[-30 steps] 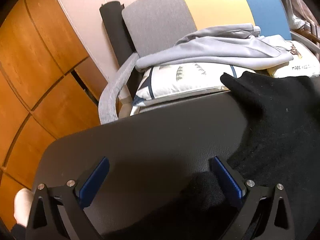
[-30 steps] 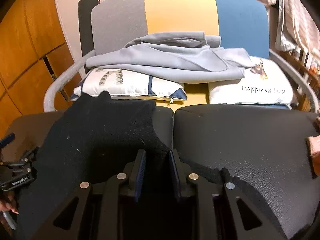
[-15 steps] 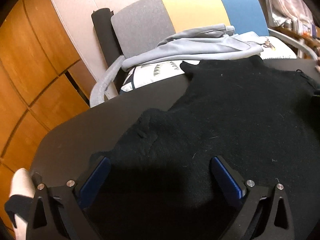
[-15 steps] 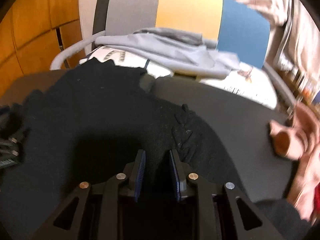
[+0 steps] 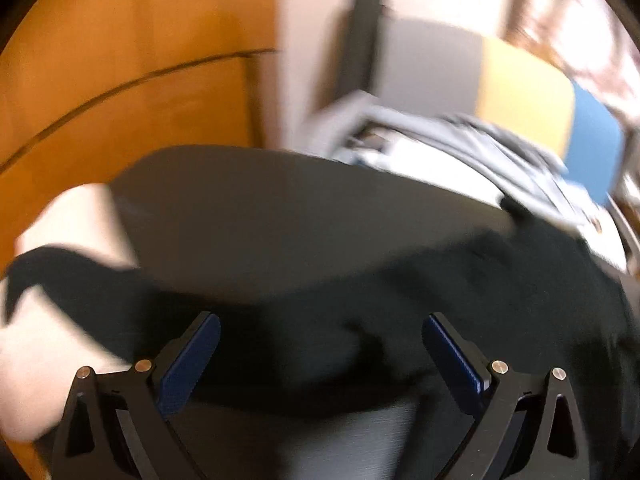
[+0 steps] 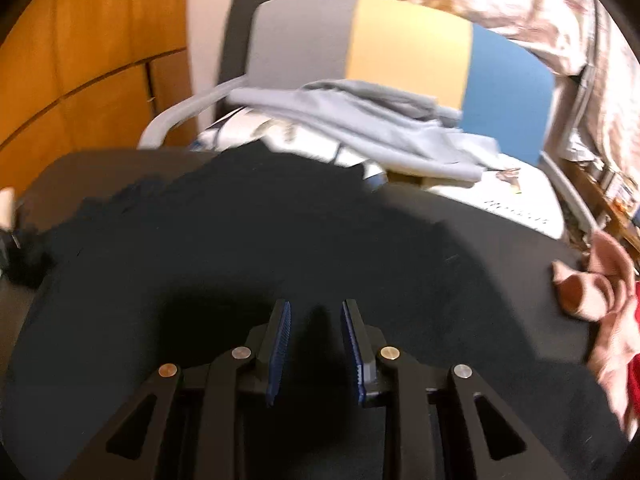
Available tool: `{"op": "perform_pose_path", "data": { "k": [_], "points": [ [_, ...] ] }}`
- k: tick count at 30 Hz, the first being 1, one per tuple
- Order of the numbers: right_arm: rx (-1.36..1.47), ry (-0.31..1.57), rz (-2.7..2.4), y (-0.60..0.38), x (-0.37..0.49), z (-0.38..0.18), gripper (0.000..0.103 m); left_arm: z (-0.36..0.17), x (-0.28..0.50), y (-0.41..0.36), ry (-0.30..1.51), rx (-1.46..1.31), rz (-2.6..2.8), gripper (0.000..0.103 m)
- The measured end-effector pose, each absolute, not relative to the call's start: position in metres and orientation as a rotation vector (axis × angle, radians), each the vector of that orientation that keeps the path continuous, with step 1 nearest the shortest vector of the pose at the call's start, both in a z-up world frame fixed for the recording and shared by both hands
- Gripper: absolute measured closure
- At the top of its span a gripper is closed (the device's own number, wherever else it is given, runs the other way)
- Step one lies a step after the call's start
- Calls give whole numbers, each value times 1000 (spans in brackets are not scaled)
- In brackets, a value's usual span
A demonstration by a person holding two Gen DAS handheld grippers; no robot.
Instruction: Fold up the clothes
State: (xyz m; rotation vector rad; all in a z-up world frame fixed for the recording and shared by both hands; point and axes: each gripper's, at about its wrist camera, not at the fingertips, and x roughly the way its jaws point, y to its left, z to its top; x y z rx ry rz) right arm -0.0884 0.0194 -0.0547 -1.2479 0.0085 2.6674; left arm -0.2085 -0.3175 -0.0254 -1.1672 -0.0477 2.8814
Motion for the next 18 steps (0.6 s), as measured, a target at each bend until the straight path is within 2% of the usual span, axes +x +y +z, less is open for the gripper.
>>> {"op": "perform_pose_path", "data": {
  "k": [4,6,11,14,18],
  "points": [
    [-1186,-47,2657,4,-85,-68,71,-4,-199,-423,-262,-1145,3085,0],
    [-1182,-43,2648,5,-85,-68,68,-2,-199,-485,-479,-1197,3133,0],
    [-1169,3,2626,11,-87,-68,53,-30,-193,-606,-1307,-1297,2951,0],
    [-1168,53,2617,18,-84,-69,46,-50,-199,-623,-1461,-1409,2833,0],
    [-1173,110,2622,25,-83,-72,45,-55,-212,-612,-1409,-1430,2830,0]
  ]
}}
